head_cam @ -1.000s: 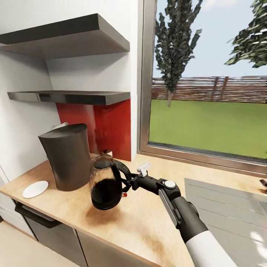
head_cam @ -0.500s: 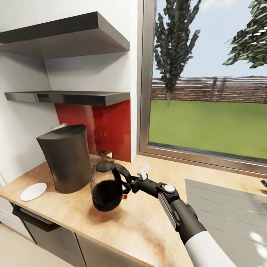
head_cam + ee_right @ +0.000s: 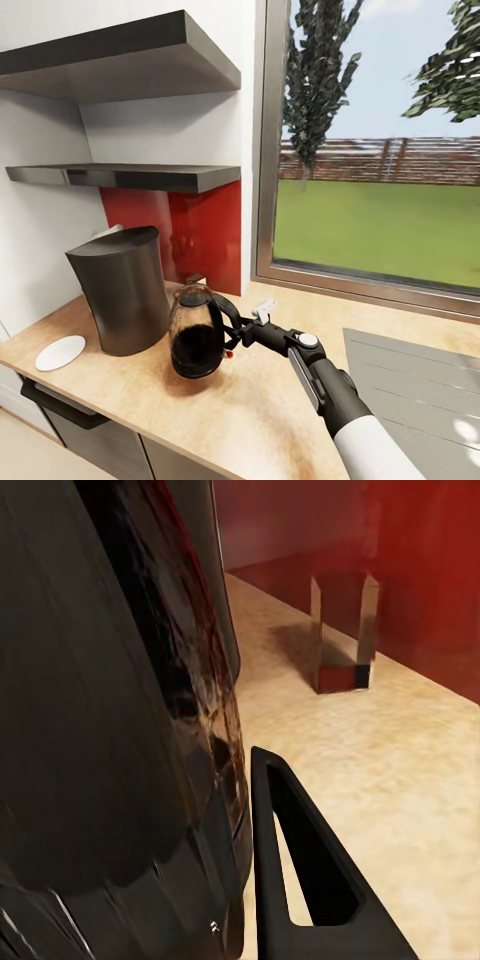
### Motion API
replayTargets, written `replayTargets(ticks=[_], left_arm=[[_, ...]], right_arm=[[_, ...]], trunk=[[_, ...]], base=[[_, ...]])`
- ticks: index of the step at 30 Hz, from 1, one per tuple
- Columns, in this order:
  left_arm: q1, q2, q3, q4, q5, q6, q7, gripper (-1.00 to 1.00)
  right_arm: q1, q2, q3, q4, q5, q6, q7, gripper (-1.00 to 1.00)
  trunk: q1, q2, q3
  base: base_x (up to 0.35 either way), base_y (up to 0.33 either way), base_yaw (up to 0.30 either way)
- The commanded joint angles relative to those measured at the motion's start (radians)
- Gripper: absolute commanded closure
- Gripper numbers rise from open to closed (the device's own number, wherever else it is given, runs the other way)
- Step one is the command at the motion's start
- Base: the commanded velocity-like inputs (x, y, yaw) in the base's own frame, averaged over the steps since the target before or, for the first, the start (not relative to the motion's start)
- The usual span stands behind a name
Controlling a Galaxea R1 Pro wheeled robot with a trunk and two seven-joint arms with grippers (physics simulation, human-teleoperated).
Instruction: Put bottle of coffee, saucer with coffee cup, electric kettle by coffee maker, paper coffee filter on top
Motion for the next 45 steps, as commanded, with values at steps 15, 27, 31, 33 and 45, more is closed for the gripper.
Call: replayTargets(ticks=[15,27,31,33,45], left_arm=[[0.000,-0.001,0.008,-0.001,-0.010,-0.002,0.002,-1.00],[0.000,0.000,0.008,-0.001,-0.010,-0.002,0.002,-1.00],[0.000,0.000,0.008,-0.001,-0.011,-0.002,0.001,-1.00],[0.000,0.000,0.008,-0.001,-0.010,-0.002,0.002,-1.00],[0.000,-0.002,0.007,-0.001,-0.011,-0.002,0.001,-1.00]], right_arm=[[0.000,0.000,-0.001,0.022,-0.006,0.007,0.003,1.00],[0.000,0.000,-0.001,0.055,-0.006,0.006,0.003,1.00],[0.000,0.000,-0.001,0.058,-0.006,0.006,0.003,1.00],[0.000,0.000,-0.001,0.062,-0.006,0.006,0.003,1.00],[0.000,0.000,-0.001,0.072,-0.005,0.005,0.003,1.00]], trunk=[[0.000,-0.001,0.000],[0.000,-0.001,0.000],[0.000,-0.001,0.000],[0.000,-0.001,0.000],[0.000,-0.001,0.000]], base=[[0.000,0.096,0.000],[0.000,0.056,0.000],[0.000,0.116,0.000],[0.000,0.028,0.000],[0.000,0.025,0.000]])
